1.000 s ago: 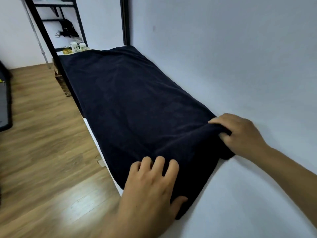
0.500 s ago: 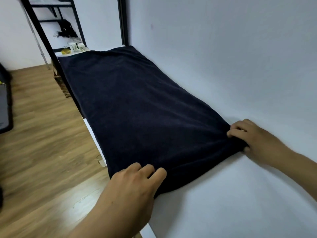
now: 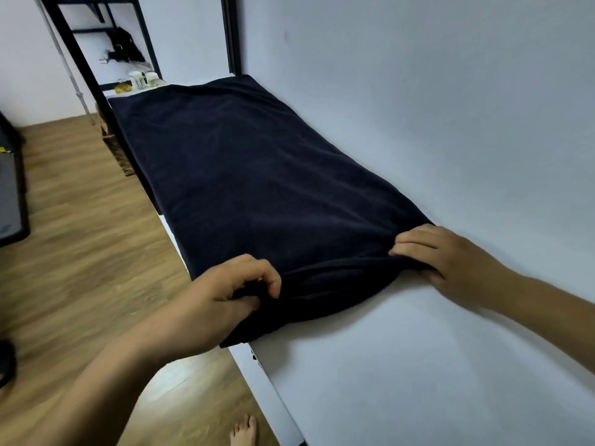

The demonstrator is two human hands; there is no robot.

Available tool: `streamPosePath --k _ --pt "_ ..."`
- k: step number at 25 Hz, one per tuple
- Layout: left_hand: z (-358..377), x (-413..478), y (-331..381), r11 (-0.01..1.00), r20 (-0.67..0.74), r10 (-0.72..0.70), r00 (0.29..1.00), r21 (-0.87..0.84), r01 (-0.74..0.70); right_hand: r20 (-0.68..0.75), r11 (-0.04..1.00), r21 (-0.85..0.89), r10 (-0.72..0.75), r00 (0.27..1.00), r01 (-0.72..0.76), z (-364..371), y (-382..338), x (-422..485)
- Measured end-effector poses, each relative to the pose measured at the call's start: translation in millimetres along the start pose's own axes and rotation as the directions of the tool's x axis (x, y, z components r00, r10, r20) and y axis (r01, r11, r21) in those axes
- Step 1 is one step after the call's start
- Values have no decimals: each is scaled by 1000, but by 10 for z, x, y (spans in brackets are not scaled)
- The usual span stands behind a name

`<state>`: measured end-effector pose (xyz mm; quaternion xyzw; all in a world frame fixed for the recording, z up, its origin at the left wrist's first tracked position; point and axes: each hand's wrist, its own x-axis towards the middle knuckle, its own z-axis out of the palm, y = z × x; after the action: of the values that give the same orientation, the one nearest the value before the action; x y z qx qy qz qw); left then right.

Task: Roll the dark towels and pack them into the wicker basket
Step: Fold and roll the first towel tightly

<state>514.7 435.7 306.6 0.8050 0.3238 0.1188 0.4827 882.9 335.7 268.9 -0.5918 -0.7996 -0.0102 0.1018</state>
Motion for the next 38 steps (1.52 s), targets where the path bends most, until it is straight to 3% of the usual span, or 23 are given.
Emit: streamPosePath --k 3,6,8,10,12,14,16,17,18,19,20,22,24,26,28,29,31,33,36,38 --pt "83 23 -3 988 -155 -69 986 129 89 257 960 192 150 955 -202 -301 41 307" --pt "411 -77 135 879 -267 25 963 465 106 601 831 322 190 776 -453 -560 216 659" --pt "635 -139 145 748 -229 71 971 656 100 683 807 306 183 707 -505 -566 314 889" --pt "658 -132 97 711 -266 128 955 697 99 742 774 283 198 641 -566 -531 365 1077" --pt "449 -51 51 825 -332 19 943 538 173 791 751 234 223 570 -618 -518 381 1216" --pt "215 54 -50 960 -341 -143 929 179 213 808 743 169 272 523 -647 -516 407 1325" --pt "53 154 -65 959 -336 -272 902 -20 282 804 765 95 318 502 -637 -521 402 1398" --pt "51 188 -57 943 -339 -301 891 33 331 791 778 54 350 501 -627 -516 396 1415" --pt "88 200 -40 907 -375 -283 882 195 374 766 788 13 388 513 -616 -513 387 1420" --pt "151 198 -29 825 -451 -184 873 413 387 730 793 -18 427 534 -609 -516 380 1417" --pt "226 189 0 731 -497 1 868 592 338 690 797 -45 461 558 -602 -521 383 1406" --pt "374 146 39 571 -336 381 861 818 67 604 821 -76 489 629 -566 -524 359 1352" --pt "522 97 23 430 -122 522 844 893 -136 463 849 -85 497 734 -521 -474 301 1243" --pt "602 56 4 463 -124 463 878 878 -120 246 871 -10 478 843 -491 -350 194 1050" --pt "680 15 -19 532 -207 339 918 847 -5 50 834 253 495 868 -490 -228 112 772" --pt "709 1 -21 546 -232 300 925 837 32 45 763 435 512 858 -479 -229 90 626" --pt "704 26 -49 593 -248 268 931 804 44 164 539 705 507 846 -460 -289 145 345" --pt "640 110 -27 646 -277 237 931 761 62 180 468 767 500 847 -440 -331 177 178" --pt "367 265 124 782 -306 2 952 594 189 35 533 713 623 782 -456 -256 184 240" --pt "185 308 216 817 -235 -98 967 536 213 23 547 715 604 797 -435 -308 183 287"
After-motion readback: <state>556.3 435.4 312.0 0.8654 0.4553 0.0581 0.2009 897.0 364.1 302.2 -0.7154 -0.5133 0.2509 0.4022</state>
